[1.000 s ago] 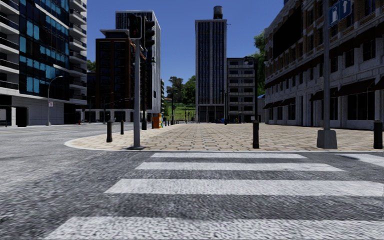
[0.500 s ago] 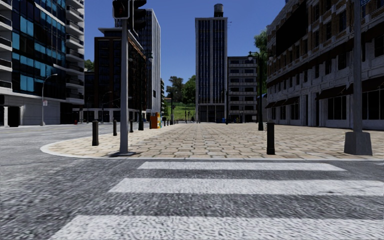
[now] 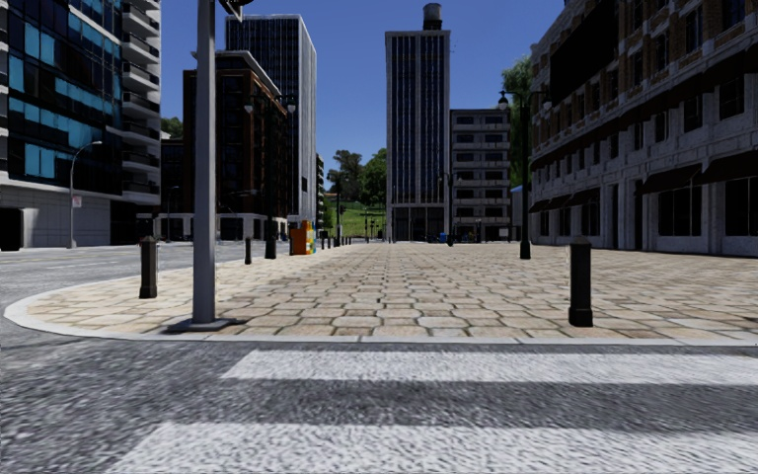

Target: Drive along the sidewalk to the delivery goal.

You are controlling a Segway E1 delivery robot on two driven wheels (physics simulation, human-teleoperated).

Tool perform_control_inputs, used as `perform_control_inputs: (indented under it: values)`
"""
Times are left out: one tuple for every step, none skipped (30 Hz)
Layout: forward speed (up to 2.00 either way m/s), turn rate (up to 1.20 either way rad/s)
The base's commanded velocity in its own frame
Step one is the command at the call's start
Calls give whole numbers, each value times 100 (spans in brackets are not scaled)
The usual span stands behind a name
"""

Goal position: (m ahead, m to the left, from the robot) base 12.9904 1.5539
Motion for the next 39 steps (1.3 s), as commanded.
perform_control_inputs:
  values:
    - [200, 0]
    - [200, 0]
    - [200, 0]
    - [200, 0]
    - [200, 0]
    - [200, 0]
    - [200, 0]
    - [200, 0]
    - [200, 0]
    - [200, 0]
    - [200, 0]
    - [200, 0]
    - [200, 0]
    - [200, 0]
    - [200, 8]
    - [200, 15]
    - [200, 18]
    - [200, 19]
    - [200, 19]
    - [200, 24]
    - [200, 25]
    - [200, 27]
    - [200, 28]
    - [200, 28]
    - [197, 28]
    - [189, 28]
    - [176, 29]
    - [161, 35]
    - [161, 35]
    - [155, 38]
    - [151, 38]
    - [150, 34]
    - [150, 34]
    - [150, 9]
    - [150, 0]
    - [149, 0]
    - [148, 0]
    - [148, 0]
    - [147, 0]
